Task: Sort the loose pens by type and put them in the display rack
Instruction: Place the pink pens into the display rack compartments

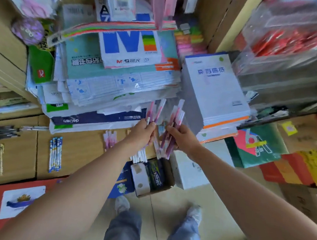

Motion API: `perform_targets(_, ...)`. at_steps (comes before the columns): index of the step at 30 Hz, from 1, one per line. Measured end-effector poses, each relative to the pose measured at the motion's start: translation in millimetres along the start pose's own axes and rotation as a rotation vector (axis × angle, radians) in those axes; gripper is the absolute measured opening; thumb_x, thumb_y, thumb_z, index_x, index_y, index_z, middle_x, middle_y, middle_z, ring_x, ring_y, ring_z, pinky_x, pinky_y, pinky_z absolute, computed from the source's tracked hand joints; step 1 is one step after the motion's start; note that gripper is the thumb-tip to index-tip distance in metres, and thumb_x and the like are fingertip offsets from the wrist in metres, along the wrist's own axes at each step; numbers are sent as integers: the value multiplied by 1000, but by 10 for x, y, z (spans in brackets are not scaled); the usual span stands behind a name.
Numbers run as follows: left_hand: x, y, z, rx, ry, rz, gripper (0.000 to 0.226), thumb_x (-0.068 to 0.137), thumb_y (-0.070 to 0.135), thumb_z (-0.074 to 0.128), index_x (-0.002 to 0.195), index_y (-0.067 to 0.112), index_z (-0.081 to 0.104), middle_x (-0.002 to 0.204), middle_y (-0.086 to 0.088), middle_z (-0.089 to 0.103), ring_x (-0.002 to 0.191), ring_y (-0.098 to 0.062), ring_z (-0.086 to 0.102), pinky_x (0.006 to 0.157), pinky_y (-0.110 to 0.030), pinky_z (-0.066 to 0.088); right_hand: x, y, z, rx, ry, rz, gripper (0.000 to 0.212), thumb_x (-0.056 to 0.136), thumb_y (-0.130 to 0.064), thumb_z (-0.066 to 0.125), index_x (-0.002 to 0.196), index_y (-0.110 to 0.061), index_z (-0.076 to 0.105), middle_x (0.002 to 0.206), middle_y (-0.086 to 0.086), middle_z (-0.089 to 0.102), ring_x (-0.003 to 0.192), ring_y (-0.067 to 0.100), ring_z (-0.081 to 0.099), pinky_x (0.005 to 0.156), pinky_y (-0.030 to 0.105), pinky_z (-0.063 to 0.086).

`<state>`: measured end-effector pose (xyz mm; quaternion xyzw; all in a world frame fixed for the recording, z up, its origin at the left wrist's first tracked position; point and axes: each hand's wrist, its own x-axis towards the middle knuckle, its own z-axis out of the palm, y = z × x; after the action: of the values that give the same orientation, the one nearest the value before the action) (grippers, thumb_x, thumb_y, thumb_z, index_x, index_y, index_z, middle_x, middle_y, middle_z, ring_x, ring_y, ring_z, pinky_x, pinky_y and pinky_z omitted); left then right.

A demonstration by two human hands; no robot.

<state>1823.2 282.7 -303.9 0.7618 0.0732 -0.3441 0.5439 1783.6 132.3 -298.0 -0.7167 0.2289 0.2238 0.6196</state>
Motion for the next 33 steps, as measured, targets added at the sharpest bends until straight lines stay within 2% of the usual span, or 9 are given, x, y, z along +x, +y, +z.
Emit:
perform_targets(2, -57, 240, 379, 49, -7, 3, 21, 104, 30, 35, 92, 14, 43, 65, -3, 51, 48, -14, 42, 44, -21, 31, -159, 13, -409, 10, 44, -41, 30, 97, -22, 52, 72, -16, 65, 75, 20, 66, 68, 26, 53, 63, 38, 43)
perform_targets(5, -165, 631, 976, 30, -10, 53, 20, 104, 24, 36, 93, 12, 47, 63, -1, 54, 39, -5, 46, 40, -18, 33, -390, 25, -1080, 4, 78, -103, 20, 99, -16, 49, 82, -20, 60, 77, 10, 66, 64, 22, 56, 55, 25, 39)
perform_targets(10, -240, 1213, 1841, -3, -10, 138, 16, 102, 8, 34, 90, 3, 43, 60, -10, 44, 36, -8, 41, 32, -15, 29, -655, 41, -2107, 26, 57, -147, 16, 101, -10, 43, 110, -3, 55, 83, 14, 69, 52, 10, 62, 54, 23, 46)
perform_targets(13, -203, 1475, 2212, 9, -46, 135, 13, 103, 11, 33, 95, 6, 43, 64, -9, 45, 49, -16, 40, 39, -18, 35, -779, 13, -2603, 46, 132, -137, 25, 100, -13, 44, 82, -9, 61, 86, 22, 67, 40, 11, 52, 40, 18, 35)
perform_targets(15, -175, 1634, 2398, 32, -91, 127, 14, 103, 13, 33, 94, 6, 43, 64, -9, 44, 51, -18, 39, 36, -17, 32, -861, -33, -2860, 78, 197, -116, 32, 101, -17, 43, 74, -10, 60, 69, 14, 66, 36, 9, 45, 36, 18, 28)
perform_targets(19, -11, 1883, 2684, 67, -155, 136, 27, 102, 19, 35, 81, 7, 45, 59, -9, 47, 56, -24, 42, 54, -31, 34, -842, -67, -3265, 82, 294, -84, 32, 101, -28, 46, 74, -13, 55, 54, 0, 53, 40, 9, 42, 43, 21, 33)
perform_targets(25, 245, 2307, 2967, 116, -240, 194, 37, 104, 27, 36, 72, 9, 43, 53, -8, 46, 39, -16, 41, 39, -19, 30, -601, -207, -3688, 107, 353, -90, 33, 100, -31, 48, 71, -15, 50, 54, 1, 46, 44, 12, 38, 46, 23, 31)
perform_targets(28, 463, 2485, 3063, 25, -270, 201, 29, 102, 32, 40, 82, 11, 43, 60, -6, 42, 46, -18, 36, 50, -27, 30, -446, -310, -3889, 116, 376, -87, 34, 99, -31, 50, 70, -14, 51, 57, 6, 46, 47, 16, 37, 47, 26, 31)
perform_targets(33, 742, 2727, 3196, -39, -276, 185, 17, 102, 24, 43, 96, 8, 44, 67, -1, 43, 48, -13, 38, 48, -28, 32, -274, -460, -4193, 165, 428, -89, 26, 99, -27, 52, 82, -10, 60, 55, 4, 53, 40, 12, 41, 41, 21, 36)
